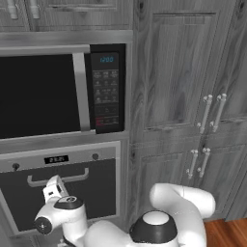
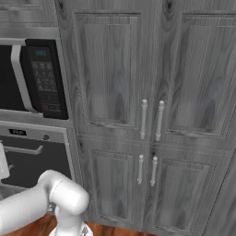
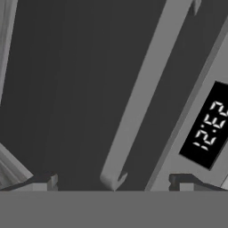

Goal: Take the fish from the oven and place it on the plate on the counter.

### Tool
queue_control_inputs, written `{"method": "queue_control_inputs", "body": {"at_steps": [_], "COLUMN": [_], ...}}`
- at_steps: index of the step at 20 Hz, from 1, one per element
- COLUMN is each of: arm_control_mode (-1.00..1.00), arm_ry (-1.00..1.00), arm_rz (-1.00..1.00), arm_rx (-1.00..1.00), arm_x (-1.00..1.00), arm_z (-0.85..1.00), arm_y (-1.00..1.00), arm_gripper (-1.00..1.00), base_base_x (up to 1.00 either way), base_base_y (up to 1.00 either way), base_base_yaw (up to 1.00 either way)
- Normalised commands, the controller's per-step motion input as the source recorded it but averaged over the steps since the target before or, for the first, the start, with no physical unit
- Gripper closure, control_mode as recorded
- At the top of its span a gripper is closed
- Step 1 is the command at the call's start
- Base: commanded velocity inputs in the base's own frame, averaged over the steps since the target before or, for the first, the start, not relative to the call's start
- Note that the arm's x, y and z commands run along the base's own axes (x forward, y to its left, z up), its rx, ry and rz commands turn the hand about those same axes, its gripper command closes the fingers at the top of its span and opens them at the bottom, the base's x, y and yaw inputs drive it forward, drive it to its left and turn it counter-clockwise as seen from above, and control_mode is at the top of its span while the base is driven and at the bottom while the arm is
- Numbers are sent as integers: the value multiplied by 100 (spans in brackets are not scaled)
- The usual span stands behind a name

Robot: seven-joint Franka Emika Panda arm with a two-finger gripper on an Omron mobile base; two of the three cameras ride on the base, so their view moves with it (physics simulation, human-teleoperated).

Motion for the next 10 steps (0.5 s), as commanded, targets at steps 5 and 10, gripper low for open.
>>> {"method": "queue_control_inputs", "body": {"at_steps": [5,10], "arm_control_mode": [-100,-100], "arm_ry": [0,0], "arm_rz": [3,0], "arm_rx": [-3,-2], "arm_x": [42,16], "arm_z": [-1,0], "arm_y": [2,6], "arm_gripper": [-100,-100], "base_base_x": [0,0], "base_base_y": [0,0], "base_base_yaw": [0,0]}}
